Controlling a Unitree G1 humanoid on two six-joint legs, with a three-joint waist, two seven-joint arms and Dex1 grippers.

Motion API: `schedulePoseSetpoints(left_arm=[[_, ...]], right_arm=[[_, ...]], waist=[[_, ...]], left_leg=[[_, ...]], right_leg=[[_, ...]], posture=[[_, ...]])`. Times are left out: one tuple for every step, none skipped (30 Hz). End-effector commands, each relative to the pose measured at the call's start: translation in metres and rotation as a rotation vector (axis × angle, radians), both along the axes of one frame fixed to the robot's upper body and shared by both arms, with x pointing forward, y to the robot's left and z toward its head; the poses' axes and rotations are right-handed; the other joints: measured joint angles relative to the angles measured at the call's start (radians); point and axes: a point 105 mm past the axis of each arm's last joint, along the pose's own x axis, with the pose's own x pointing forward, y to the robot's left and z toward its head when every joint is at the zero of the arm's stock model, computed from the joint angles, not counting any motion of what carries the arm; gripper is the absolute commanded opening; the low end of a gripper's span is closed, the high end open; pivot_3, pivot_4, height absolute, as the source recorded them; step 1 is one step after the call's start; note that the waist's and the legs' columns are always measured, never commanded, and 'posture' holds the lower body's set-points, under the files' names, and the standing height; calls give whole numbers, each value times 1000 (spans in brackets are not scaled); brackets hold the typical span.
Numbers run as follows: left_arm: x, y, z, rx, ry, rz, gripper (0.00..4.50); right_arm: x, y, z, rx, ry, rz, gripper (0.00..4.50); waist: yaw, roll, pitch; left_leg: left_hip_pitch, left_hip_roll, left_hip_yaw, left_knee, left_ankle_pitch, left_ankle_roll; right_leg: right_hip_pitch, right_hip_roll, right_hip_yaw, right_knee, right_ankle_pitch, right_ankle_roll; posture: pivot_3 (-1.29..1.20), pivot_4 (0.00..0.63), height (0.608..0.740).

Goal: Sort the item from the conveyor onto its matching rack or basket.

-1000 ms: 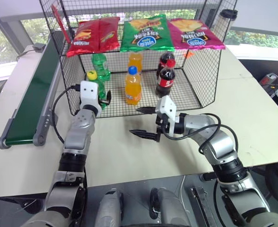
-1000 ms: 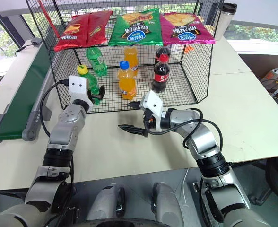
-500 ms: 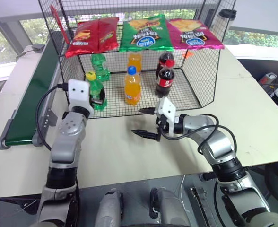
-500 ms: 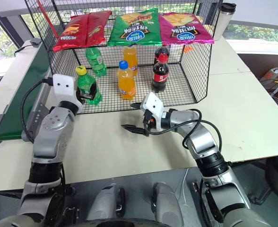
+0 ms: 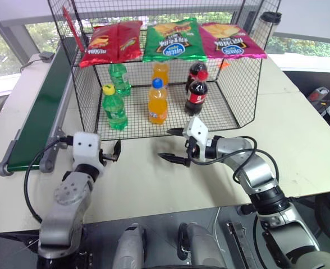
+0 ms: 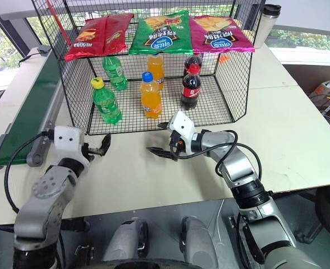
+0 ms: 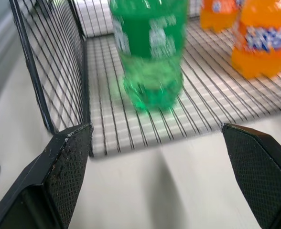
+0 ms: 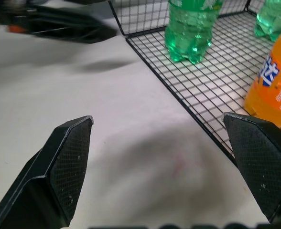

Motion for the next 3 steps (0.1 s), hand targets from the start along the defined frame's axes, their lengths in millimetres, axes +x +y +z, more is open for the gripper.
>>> schedulePoseSetpoints(left_arm=[[-6,-1,13,-7,-47,-6,4451],[-7,-1,12,-12,-42,-6,4451],[-7,-2,12,-24,-40,-11,4451]], right_arm=[[2,1,7,12,-45,-1,4500],[3,1,6,10,-45,-5,4500],[4,1,5,9,-45,-6,4500]], waist=[[-1,0,0],[-1,0,0],[-1,0,0]], left_leg=[[0,0,0,0,0,0],[0,0,0,0,0,0],[0,0,0,0,0,0]], right_leg=[[0,0,0,0,0,0],[0,0,0,0,0,0],[0,0,0,0,0,0]], posture=[[0,150,740],[0,150,740],[0,150,740]])
